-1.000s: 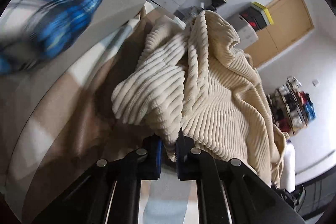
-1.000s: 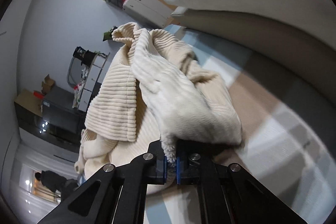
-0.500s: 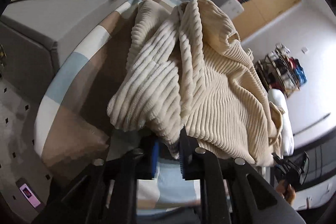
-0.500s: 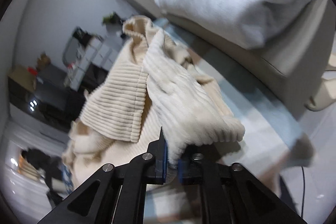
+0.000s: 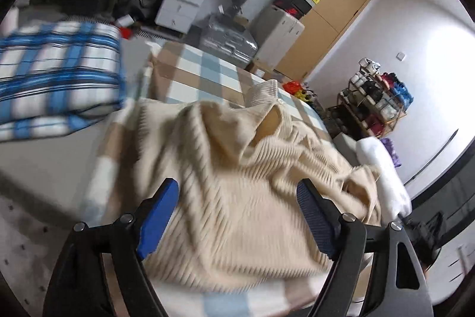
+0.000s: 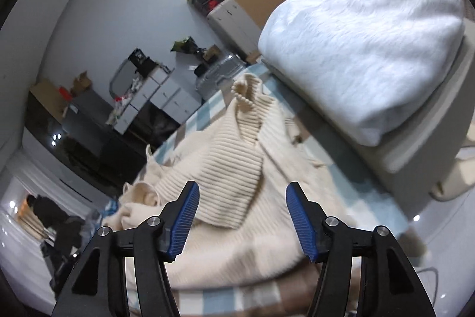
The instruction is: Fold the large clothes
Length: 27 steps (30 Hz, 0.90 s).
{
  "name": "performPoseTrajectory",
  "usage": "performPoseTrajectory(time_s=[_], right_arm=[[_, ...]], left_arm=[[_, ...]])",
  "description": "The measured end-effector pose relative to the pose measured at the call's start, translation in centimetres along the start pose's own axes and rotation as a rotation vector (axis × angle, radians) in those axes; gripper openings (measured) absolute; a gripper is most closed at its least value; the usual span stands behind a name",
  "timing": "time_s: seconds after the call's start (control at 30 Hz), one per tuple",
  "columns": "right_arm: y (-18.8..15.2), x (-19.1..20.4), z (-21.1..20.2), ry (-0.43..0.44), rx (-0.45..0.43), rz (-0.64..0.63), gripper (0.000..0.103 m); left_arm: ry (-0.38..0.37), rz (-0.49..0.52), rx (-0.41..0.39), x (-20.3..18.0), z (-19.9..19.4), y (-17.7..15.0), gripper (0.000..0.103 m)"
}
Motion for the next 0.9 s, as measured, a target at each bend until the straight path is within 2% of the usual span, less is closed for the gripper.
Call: performPoseTrajectory(time_s=[0.1,0.2,0.23,0.27,0.33,0.43,0.57,0.63,0.67,0.73,0.9], right_arm=[[-0.9,0.8,1.6,0.031,0.039,-0.011,0.061],[-1.0,0.4,2.5,0.034,0.061,0.006,0.061],[-0.9,0.3,2.6,0.032,0.062,0.014,0.061],[-0.8,0.0,2.6,0.030,0.062,0.023,0.061],[-0.6,-0.1,3.0,0.033,0.077,0.031,0.061],[-0.5,-0.1,4.1,0.043,0.114,0.035,0.061],[0.0,-0.4,4.4,0.070,0.128,0.044,0.061],[0.4,-0.6,4.6,0.086,0.130,0.053,0.061],[0.5,-0.8,4.8,0.093,0.131,0.062,0.061],[0.8,-1.0,5.3,0.116,0.137,0.077,0.061],[0.8,-0.5,6.2,0.161,0.161,0.084,0.061]], left_arm=[[-0.059,-0.066,0.063,1.6,3.4,3.0,0.078],[-0.064,-0.139,0.138,3.2,6.1,4.5,0.078],[-0.064,-0.149,0.148,3.5,6.1,3.8,0.069],[-0.057,-0.163,0.146,3.8,6.8,4.2,0.037],[-0.024,-0.152,0.152,3.8,7.2,4.4,0.003],[-0.033,-0.107,0.067,3.0,5.0,4.3,0.002],[-0.098,-0.078,-0.121,2.3,-2.1,5.3,0.000],[-0.077,-0.053,-0.238,2.3,-5.7,6.4,0.000],[-0.060,-0.046,-0.271,2.7,-6.6,7.1,0.000],[-0.023,-0.064,-0.285,3.9,-6.4,8.3,0.000],[0.031,-0.129,-0.166,7.1,-1.1,9.5,0.000]])
Point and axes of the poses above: each gripper's, at about its wrist camera, not at the fingertips, and z roughly the way its jaws point, x to its left, y to its top, the point moved 3 cm from there along z, roughly the way its jaws point, and after that the axes turned 14 degrees about x, right-handed, at the moved point
